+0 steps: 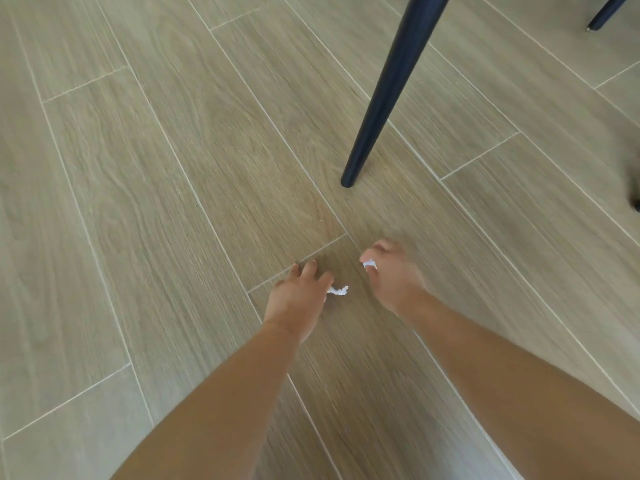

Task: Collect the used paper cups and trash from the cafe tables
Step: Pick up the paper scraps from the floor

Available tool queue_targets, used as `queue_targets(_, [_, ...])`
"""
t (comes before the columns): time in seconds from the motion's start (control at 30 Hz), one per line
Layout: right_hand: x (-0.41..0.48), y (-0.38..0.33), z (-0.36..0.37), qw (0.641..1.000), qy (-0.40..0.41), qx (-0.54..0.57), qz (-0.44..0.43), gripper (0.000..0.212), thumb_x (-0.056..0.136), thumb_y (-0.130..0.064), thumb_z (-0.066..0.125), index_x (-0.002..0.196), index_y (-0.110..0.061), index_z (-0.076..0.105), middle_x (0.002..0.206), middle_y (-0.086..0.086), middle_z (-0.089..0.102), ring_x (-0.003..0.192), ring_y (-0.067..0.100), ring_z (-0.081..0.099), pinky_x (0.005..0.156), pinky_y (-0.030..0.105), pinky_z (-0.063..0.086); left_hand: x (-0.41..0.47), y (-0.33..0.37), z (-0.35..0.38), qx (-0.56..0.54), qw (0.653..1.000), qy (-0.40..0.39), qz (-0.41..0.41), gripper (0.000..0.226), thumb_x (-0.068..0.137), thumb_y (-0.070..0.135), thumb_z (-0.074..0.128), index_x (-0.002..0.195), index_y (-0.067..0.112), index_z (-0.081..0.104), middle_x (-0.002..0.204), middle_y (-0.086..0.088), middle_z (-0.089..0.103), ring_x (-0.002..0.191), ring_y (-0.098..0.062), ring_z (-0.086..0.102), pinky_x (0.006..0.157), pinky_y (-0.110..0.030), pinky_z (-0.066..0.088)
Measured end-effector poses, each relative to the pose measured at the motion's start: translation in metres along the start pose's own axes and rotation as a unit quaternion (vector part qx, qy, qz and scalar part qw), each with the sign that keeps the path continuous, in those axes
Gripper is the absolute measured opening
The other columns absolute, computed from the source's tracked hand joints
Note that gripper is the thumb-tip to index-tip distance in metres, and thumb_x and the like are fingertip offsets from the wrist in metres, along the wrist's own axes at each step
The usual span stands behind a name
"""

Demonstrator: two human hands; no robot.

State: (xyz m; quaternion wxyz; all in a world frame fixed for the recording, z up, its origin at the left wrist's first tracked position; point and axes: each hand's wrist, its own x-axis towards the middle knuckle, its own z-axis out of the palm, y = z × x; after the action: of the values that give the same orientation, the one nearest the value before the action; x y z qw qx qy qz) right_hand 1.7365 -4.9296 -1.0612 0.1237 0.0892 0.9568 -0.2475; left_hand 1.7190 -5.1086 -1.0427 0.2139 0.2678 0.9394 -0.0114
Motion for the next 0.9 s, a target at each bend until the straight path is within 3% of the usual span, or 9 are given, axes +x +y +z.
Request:
queue_targets(0.07, [-0.02,0.001,0.005,1.0,-0.012,-0.004,0.001,0.023,0.089,-0.007,0.045,0.104,-0.018,0.059,0.109,-0.002,0.049,0.091,0.017,0.052,0.067,0.027,0.046,-0.005,-0.001,0.003,0.015,1.0,0.012,-0.001,0.028,0.091,0.015,0.051,0.117,0.023,0.046,0.132,0.0,0.037,0.118,-0.021,0.042,0.074,-0.031,0.044])
queue_targets(0.17, [-0.044,0.001,0.013,1.0,-0.024,0.002,0.009,0.023,0.091,-0.007,0.045,0.101,-0.021,0.059,0.106,-0.006,0.051,0.078,0.012,0.052,0.063,0.027,0.05,-0.013,-0.001,0.008,-0.001,1.0,0.01,-0.004,0.023,0.09,0.014,0.052,0.112,0.022,0.052,0.13,0.002,0.04,0.114,-0.019,0.045,0.077,-0.03,0.043])
queue_targets(0.33, [-0.061,-0.003,0.01,0.999,-0.02,0.037,0.016,0.021,0.09,-0.013,0.05,0.107,-0.021,0.058,0.11,-0.005,0.054,0.089,0.015,0.055,0.069,0.028,0.049,-0.013,0.0,-0.006,-0.034,0.999,-0.001,-0.019,0.017,0.094,0.022,0.047,0.104,0.02,0.059,0.099,0.0,0.061,0.092,-0.02,0.057,0.067,-0.03,0.04])
queue_targets(0.5, [-0.073,-0.015,-0.01,0.998,-0.01,0.055,0.004,0.02,0.089,-0.022,0.054,0.109,-0.023,0.056,0.111,-0.007,0.053,0.091,0.011,0.053,0.067,0.023,0.043,-0.031,0.003,-0.021,-0.041,0.999,0.014,0.001,0.023,0.095,0.033,0.043,0.105,0.023,0.061,0.102,0.003,0.06,0.093,-0.02,0.059,0.066,-0.029,0.043])
queue_targets(0.63, [-0.084,-0.038,-0.038,0.995,0.022,0.101,-0.007,0.014,0.087,-0.023,0.055,0.101,-0.021,0.059,0.1,-0.006,0.057,0.087,0.012,0.054,0.062,0.019,0.037,-0.046,0.002,-0.052,-0.046,0.998,0.039,0.009,0.023,0.095,0.034,0.042,0.107,0.024,0.058,0.1,0.003,0.061,0.09,-0.02,0.059,0.064,-0.03,0.044])
queue_targets(0.77, [-0.099,-0.072,-0.069,0.98,0.083,0.175,0.041,0.014,0.088,-0.024,0.055,0.101,-0.023,0.059,0.096,-0.01,0.059,0.083,0.007,0.055,0.058,0.012,0.034,-0.059,0.001,-0.107,-0.052,0.998,0.029,0.004,0.022,0.092,0.028,0.044,0.108,0.022,0.059,0.1,0.002,0.059,0.087,-0.02,0.058,0.063,-0.03,0.045])
queue_targets(0.9, [-0.125,-0.12,-0.126,0.975,0.102,0.195,0.037,0.01,0.087,-0.022,0.057,0.095,-0.028,0.06,0.091,-0.017,0.058,0.081,0.0,0.055,0.06,0.008,0.035,-0.094,0.001,-0.187,-0.095,0.995,0.039,0.016,0.02,0.091,0.027,0.046,0.104,0.021,0.061,0.098,0.001,0.06,0.085,-0.02,0.059,0.065,-0.031,0.047])
